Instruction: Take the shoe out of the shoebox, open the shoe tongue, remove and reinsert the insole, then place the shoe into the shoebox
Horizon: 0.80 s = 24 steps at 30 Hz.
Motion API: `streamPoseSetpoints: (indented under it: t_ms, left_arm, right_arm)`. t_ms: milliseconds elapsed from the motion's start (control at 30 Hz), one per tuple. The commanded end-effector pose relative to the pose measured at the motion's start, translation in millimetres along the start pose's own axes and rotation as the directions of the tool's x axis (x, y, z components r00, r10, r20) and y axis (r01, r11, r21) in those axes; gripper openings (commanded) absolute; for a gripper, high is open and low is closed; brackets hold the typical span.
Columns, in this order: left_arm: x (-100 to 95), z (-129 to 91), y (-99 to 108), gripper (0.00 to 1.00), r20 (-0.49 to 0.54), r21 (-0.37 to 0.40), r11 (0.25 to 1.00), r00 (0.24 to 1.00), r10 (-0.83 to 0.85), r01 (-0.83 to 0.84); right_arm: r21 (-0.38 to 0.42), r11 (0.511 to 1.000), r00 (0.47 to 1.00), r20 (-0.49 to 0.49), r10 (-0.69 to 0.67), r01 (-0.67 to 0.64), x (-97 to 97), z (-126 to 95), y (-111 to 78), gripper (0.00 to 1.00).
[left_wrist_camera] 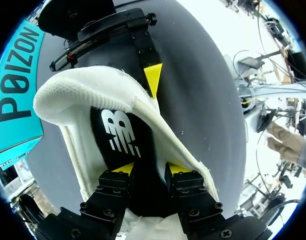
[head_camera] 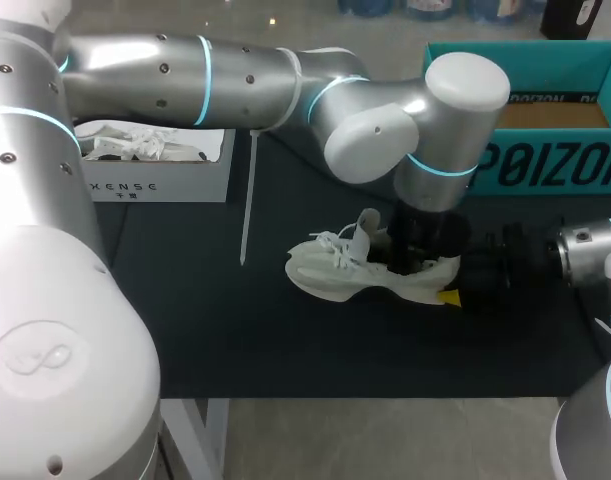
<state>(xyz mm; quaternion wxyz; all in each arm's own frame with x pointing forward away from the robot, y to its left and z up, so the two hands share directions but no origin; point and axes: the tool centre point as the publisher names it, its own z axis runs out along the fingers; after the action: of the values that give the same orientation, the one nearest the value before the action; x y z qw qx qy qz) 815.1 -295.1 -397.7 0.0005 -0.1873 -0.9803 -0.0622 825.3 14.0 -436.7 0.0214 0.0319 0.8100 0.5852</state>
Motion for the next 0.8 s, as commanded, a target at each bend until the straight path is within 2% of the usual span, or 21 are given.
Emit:
streamPoseSetpoints:
  t_ms: [33, 200, 400, 567, 600, 633, 800]
  left_arm:
    - [3.9, 7.0, -0.8, 0.41, 0.023, -0.001, 1.000, 1.000, -0.005, 0.005]
    - [3.4, 16.5, -2.5, 0.36, 0.070, 0.009, 1.000, 0.998, -0.001, 0.001]
    - [4.1, 33.3, -8.1, 0.32, 0.196, 0.025, 1.000, 0.981, 0.005, -0.010]
    - [5.7, 50.3, -12.4, 0.19, 0.269, 0.035, 0.999, 0.963, -0.016, 0.007]
    - [5.7, 53.1, -11.5, 0.07, 0.284, 0.039, 0.999, 0.958, -0.026, 0.015]
    - [5.3, 56.0, -10.3, 0.00, 0.290, 0.043, 0.999, 0.956, -0.034, 0.022]
    - [0.6, 61.3, 0.8, 0.00, 0.328, 0.052, 0.995, 0.940, -0.093, 0.081]
  right_arm:
    - [0.003, 1.000, 1.000, 0.001, 0.002, -0.002, -1.7, 2.7, -4.3, 0.00]
    - [0.003, 1.000, 1.000, 0.001, 0.002, -0.002, -1.7, 2.7, -4.3, 0.00]
    - [0.003, 1.000, 1.000, 0.001, 0.002, -0.002, -1.7, 2.7, -4.3, 0.00]
    - [0.003, 1.000, 1.000, 0.001, 0.002, -0.002, -1.7, 2.7, -4.3, 0.00]
    - [0.003, 1.000, 1.000, 0.001, 0.002, -0.002, -1.7, 2.7, -4.3, 0.00]
    - [0.003, 1.000, 1.000, 0.001, 0.002, -0.002, -1.7, 2.7, -4.3, 0.00]
    - [0.003, 1.000, 1.000, 0.001, 0.002, -0.002, -1.7, 2.7, -4.3, 0.00]
